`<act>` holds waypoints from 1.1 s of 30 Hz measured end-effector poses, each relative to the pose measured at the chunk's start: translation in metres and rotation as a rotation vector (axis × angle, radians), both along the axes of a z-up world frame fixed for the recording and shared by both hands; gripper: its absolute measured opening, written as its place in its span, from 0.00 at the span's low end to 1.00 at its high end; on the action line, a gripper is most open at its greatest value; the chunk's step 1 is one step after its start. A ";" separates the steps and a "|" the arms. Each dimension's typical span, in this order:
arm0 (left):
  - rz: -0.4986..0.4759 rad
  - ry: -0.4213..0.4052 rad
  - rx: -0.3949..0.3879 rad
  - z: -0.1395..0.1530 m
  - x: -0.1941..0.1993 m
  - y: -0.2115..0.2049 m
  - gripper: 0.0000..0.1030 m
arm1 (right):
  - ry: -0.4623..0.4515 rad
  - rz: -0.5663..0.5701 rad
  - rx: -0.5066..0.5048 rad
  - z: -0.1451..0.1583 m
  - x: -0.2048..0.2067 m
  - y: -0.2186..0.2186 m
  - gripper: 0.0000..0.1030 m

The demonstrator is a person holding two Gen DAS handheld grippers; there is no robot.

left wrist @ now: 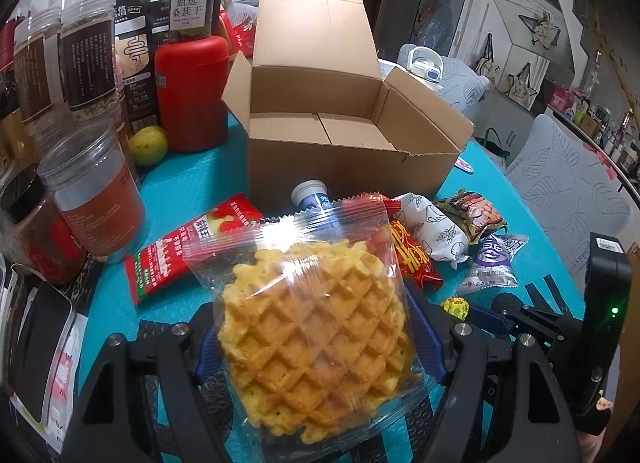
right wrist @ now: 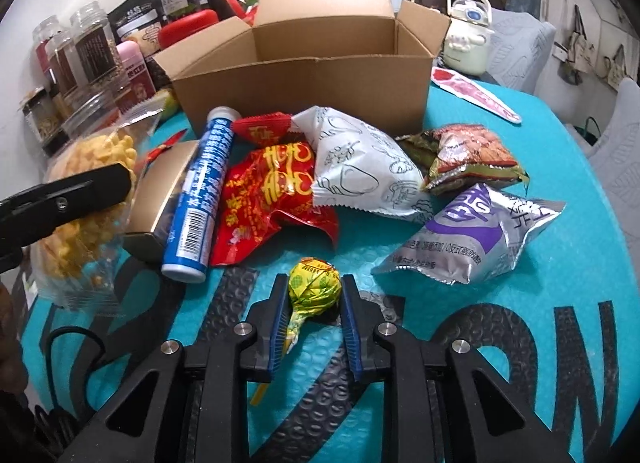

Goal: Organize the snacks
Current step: 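Grasp the yellow lollipop with the right tool and lift it, then carry the waffle and lollipop into the box and open both tools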

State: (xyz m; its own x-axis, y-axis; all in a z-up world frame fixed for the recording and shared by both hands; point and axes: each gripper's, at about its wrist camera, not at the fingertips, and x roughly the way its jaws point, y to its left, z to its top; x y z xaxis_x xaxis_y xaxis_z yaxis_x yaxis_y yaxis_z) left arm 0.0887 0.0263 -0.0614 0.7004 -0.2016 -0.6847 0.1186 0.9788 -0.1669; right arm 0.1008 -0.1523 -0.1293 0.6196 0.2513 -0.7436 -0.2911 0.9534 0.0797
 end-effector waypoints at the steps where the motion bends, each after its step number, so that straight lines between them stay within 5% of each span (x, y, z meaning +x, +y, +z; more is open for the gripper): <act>1: -0.001 0.001 0.001 0.001 0.000 0.000 0.74 | -0.002 0.001 0.002 0.001 -0.001 0.001 0.24; 18: -0.034 -0.068 0.016 0.047 -0.010 -0.007 0.74 | -0.092 0.085 0.060 0.060 -0.026 0.015 0.24; 33: -0.034 -0.162 0.024 0.103 0.006 -0.008 0.74 | -0.216 0.110 0.053 0.127 -0.005 0.022 0.24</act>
